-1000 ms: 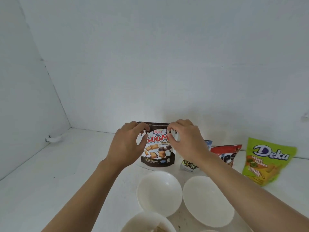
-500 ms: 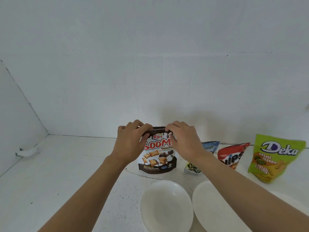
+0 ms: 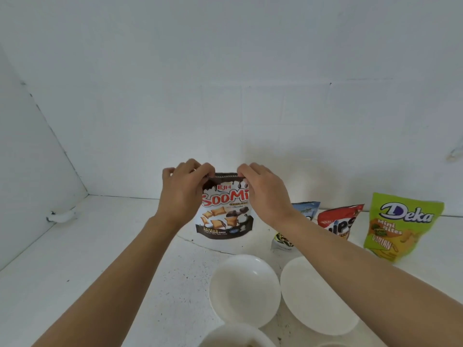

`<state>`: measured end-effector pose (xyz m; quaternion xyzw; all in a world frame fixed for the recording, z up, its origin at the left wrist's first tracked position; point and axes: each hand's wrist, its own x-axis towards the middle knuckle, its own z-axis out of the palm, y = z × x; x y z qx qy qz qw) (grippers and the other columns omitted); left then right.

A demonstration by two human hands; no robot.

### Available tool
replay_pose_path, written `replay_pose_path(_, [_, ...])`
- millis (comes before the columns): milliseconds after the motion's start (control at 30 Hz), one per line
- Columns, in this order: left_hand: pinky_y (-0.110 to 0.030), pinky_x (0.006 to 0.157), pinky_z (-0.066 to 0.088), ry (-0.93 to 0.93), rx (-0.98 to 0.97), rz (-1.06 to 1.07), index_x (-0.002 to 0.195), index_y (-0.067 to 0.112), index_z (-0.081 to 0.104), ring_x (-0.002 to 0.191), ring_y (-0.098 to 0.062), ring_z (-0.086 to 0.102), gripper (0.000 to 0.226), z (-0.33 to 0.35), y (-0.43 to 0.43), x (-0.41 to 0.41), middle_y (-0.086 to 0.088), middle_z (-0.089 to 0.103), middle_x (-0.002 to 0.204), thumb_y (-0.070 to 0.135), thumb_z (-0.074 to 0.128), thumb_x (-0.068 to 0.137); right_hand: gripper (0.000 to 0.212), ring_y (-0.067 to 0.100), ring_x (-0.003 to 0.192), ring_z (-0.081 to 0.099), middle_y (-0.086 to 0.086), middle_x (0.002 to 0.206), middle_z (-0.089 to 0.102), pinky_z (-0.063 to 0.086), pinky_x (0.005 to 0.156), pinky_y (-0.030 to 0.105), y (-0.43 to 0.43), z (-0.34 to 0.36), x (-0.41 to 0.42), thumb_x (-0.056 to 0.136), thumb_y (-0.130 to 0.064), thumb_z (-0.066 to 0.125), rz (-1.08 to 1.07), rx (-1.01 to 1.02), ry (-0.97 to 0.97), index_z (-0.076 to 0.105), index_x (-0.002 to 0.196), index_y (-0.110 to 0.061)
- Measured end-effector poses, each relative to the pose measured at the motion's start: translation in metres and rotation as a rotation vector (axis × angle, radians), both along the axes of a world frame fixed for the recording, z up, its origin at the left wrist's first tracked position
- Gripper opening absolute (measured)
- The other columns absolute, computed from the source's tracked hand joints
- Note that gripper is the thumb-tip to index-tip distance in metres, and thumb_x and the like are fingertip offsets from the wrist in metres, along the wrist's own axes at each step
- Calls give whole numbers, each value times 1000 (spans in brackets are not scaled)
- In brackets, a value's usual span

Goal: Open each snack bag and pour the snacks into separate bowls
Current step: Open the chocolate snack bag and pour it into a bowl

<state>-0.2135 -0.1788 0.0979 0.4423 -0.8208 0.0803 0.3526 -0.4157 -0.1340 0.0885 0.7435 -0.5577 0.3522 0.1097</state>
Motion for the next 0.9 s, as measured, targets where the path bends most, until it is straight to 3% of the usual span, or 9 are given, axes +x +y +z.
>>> replay_pose_path(167, [-48, 92, 36, 15, -97, 48, 112, 21, 67, 96, -24, 58, 27, 35, 36, 22, -4, 62, 103, 1, 58, 95, 28, 22, 76, 56, 3, 89, 62, 55, 57, 41, 16, 25, 18, 90, 4, 55, 87, -104, -91, 51, 109, -17])
replay_pose_path(400, [-48, 91, 32, 12, -147, 167, 114, 23, 67, 97, -24, 57, 26, 51, 97, 78, -3, 64, 103, 4, 60, 97, 13, 15, 79, 58, -1, 90, 65, 55, 62, 34, 43, 41, 62, 99, -9, 55, 289, -180, -158, 58, 110, -15])
replay_pose_path(600, [-42, 92, 35, 41, 26, 155, 110, 31, 63, 89, -12, 60, 21, 38, 134, 143, 10, 63, 104, 14, 59, 99, 13, 15, 81, 63, -3, 92, 67, 59, 65, 33, 62, 29, 107, 98, -12, 60, 427, -104, -111, 59, 110, -18])
replay_pose_path(767, [-24, 67, 53, 31, 230, -43, 107, 30, 66, 86, -8, 64, 22, 27, 134, 194, 11, 63, 97, 10, 60, 98, 17, 17, 71, 63, -2, 86, 67, 56, 61, 32, 71, 13, 143, 95, -10, 62, 445, -83, 43, 61, 110, -16])
replay_pose_path(900, [-21, 71, 55, -11, 306, -97, 117, 31, 67, 90, -7, 64, 29, 16, 125, 222, 13, 62, 99, 10, 55, 100, 13, 15, 66, 60, -4, 80, 66, 54, 61, 32, 67, -1, 171, 94, -12, 60, 396, -20, 107, 57, 105, -19])
